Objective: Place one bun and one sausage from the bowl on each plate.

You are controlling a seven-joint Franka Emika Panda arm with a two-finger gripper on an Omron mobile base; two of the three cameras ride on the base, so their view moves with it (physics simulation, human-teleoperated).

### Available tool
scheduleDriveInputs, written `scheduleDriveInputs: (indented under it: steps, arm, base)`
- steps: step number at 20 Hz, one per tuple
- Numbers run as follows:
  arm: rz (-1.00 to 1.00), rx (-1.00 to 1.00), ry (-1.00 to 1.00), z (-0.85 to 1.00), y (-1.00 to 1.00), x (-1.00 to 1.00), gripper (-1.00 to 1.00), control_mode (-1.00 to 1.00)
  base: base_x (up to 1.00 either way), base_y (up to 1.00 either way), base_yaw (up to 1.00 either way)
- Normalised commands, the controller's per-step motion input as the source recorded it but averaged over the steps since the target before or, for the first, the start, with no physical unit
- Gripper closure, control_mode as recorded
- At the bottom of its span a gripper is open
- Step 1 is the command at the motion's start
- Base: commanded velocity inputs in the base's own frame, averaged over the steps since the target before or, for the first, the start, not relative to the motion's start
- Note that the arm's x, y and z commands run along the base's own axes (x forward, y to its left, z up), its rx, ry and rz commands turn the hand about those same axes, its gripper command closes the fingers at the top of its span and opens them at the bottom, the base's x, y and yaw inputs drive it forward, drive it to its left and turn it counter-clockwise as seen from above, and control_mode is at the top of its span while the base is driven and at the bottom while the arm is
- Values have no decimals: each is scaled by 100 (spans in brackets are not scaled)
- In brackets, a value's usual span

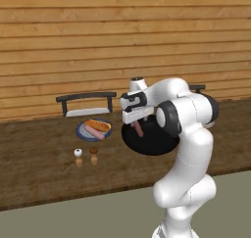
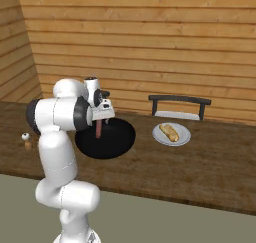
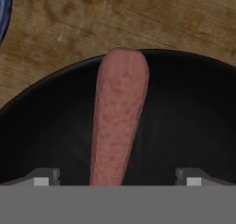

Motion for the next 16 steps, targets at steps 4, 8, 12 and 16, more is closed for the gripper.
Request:
scheduleDriveInputs:
  steps: [4, 8, 12, 16]
  arm:
    - [0, 0, 0, -27, 1, 0, -100, -100]
    - [0, 0, 0, -23, 1, 0, -100, -100]
    - [0, 0, 0, -22, 1, 0, -100, -100]
    - [0, 0, 1, -20, 0, 0, 100, -100]
  base:
    - [0, 0, 0]
    - [0, 0, 0]
    - [0, 0, 0]
    - [0, 0, 0]
